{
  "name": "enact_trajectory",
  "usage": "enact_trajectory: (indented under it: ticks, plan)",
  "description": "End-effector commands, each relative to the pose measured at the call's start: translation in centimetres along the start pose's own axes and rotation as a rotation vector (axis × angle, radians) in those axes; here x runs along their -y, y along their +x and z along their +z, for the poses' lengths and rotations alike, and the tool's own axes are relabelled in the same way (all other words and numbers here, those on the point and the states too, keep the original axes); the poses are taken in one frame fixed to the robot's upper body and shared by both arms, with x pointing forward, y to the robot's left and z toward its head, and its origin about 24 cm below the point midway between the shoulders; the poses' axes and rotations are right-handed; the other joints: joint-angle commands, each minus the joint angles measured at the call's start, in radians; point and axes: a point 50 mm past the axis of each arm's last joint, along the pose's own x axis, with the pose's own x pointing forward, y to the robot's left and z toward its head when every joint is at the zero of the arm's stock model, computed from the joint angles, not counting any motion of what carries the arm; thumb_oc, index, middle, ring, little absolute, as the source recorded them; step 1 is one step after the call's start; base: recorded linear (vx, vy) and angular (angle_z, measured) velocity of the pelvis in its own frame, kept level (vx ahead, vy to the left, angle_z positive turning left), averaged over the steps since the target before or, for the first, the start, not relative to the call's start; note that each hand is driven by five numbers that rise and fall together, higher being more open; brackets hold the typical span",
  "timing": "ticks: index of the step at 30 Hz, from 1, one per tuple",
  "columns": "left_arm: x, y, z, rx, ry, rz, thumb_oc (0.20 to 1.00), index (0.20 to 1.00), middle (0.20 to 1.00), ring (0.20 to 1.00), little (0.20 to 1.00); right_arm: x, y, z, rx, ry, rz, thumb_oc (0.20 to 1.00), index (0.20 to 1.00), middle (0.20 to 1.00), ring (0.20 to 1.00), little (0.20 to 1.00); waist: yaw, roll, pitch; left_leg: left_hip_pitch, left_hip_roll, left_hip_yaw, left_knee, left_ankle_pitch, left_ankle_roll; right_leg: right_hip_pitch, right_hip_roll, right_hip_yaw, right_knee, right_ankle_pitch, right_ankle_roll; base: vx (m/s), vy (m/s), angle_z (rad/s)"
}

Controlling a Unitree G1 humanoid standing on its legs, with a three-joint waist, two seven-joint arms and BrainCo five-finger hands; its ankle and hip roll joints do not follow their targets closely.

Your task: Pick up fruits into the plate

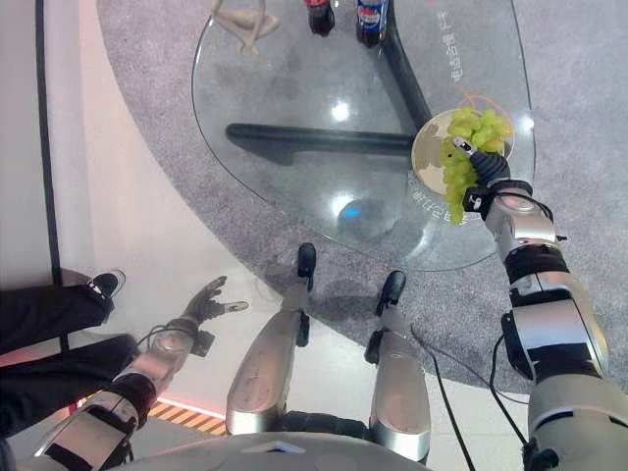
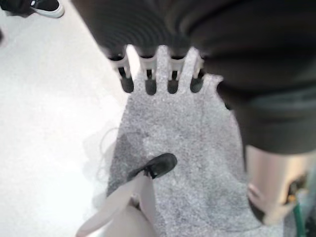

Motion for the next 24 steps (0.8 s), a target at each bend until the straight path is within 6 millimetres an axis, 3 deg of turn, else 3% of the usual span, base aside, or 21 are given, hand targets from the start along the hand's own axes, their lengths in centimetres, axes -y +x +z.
enact_trajectory:
  ticks: [1,12,20,22,23,24]
  plan:
    - [1.0,0.1,0.4,0.014,-0.015,-0.014,1.000,1.000,1.000,1.000,1.000,2.4,-0.1,4.2,0.069,-0.133,-0.091,0.200,0.200,0.200,0.200,0.200,0.005,0.025,-0.030,0.004,-0.090,0.015,0.056,-0.134,0.037,-0.130,-0.004,0.004,0.207,-0.083,-0.024,0.00,0.000,0.00]
    - [1.4,-0.1,0.4,0.026,-0.013,-0.032,1.000,1.000,1.000,1.000,1.000,4.3,0.0,4.5,-0.050,-0.285,-0.217,0.200,0.200,0.200,0.200,0.200,0.017,0.048,-0.030,-0.045,-0.093,0.027,0.063,-0.124,0.039,-0.194,-0.012,0.004,0.232,-0.082,-0.021,0.00,0.002,0.00]
    - [1.2,0.1,1.1,0.056,-0.013,-0.032,1.000,1.000,1.000,1.000,1.000,5.3,-0.2,5.8,-0.051,-0.324,-0.303,0.200,0.200,0.200,0.200,0.200,0.018,0.051,-0.030,-0.066,-0.090,0.033,0.064,-0.115,0.040,-0.219,-0.009,0.006,0.235,-0.072,-0.021,-0.01,0.000,-0.04]
    - [1.3,0.0,1.0,0.053,-0.013,-0.035,1.000,1.000,1.000,1.000,1.000,5.5,-0.3,5.9,-0.048,-0.321,-0.331,0.649,0.649,0.649,0.649,0.649,0.018,0.051,-0.030,-0.060,-0.091,0.033,0.063,-0.119,0.040,-0.215,-0.009,0.007,0.239,-0.079,-0.020,0.00,0.000,0.00]
    - [1.3,0.0,1.1,0.056,-0.013,-0.034,1.000,1.000,1.000,1.000,1.000,5.6,-0.3,6.3,-0.036,-0.329,-0.353,1.000,1.000,1.000,1.000,1.000,0.018,0.053,-0.030,-0.067,-0.090,0.034,0.065,-0.115,0.040,-0.222,-0.009,0.007,0.237,-0.072,-0.020,0.00,0.000,0.00]
    - [1.2,0.0,1.1,0.056,-0.012,-0.035,1.000,1.000,1.000,1.000,1.000,5.7,-0.4,6.5,-0.029,-0.329,-0.369,1.000,1.000,1.000,1.000,1.000,0.017,0.053,-0.030,-0.067,-0.089,0.035,0.065,-0.115,0.041,-0.223,-0.009,0.008,0.237,-0.071,-0.019,0.00,0.000,0.00]
